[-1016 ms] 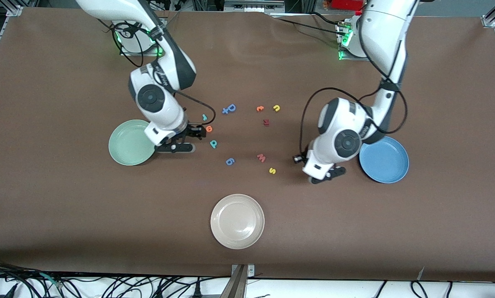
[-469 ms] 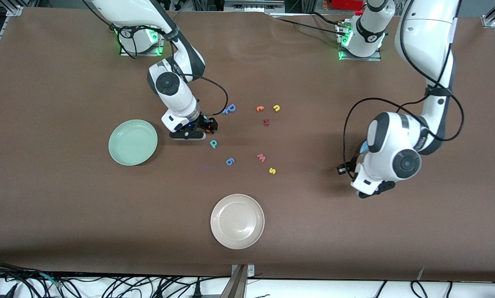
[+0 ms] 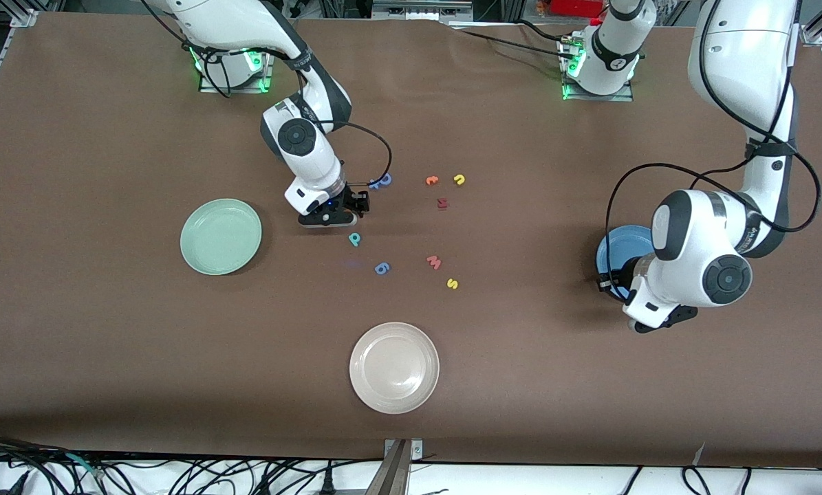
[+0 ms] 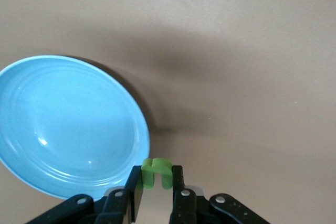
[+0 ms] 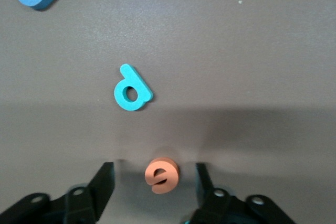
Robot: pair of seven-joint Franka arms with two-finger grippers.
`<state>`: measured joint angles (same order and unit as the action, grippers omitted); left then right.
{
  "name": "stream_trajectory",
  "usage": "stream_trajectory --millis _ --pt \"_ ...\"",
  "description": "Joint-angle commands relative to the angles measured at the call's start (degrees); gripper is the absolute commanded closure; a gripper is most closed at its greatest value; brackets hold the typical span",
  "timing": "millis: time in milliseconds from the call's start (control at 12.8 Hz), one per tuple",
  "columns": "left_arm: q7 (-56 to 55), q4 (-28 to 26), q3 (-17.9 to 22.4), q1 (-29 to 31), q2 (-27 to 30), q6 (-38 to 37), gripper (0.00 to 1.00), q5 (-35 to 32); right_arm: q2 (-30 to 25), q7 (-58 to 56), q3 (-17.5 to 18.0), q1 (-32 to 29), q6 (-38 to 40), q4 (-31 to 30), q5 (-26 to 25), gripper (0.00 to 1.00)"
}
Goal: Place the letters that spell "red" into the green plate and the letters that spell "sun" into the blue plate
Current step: 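Release the green letter while the right gripper drops orange on the green plate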
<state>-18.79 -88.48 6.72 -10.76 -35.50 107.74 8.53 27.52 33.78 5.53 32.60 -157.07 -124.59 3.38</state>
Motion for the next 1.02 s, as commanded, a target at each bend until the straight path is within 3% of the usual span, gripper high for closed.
stream_trajectory --millis 0,391,547,782,860,938 --pt "4.4 0.0 -0.5 2.3 0.8 -1.4 0.92 -1.8 0.2 0.5 -0.3 0.5 -1.2 -0.2 -0.4 0.73" --pt "10.5 -0.7 -0.6 6.6 0.1 -1.4 0.92 -6.4 -1.0 0.2 -0.7 0.4 -0.6 0.0 -0.4 0.76" --pt "12.9 -1.5 -0.7 8.5 -0.8 -1.2 0.92 -8.5 -4.4 -0.6 -3.2 0.3 4.6 0.9 -0.5 0.76" --pt "15.1 -2.6 -0.7 9.3 -0.9 -1.3 0.89 -8.6 -9.2 -6.9 -9.9 0.3 15.6 2.8 -0.4 0.75" --pt "15.3 -2.9 -0.7 9.3 -0.9 -1.2 0.76 -8.6 -10.3 -11.1 -13.2 0.2 19.1 2.7 -0.5 0.75" --pt "17.7 -3.2 -0.7 9.2 -0.9 -1.2 0.04 -8.6 -10.6 -16.3 -16.4 0.2 21.9 2.5 -0.4 0.75"
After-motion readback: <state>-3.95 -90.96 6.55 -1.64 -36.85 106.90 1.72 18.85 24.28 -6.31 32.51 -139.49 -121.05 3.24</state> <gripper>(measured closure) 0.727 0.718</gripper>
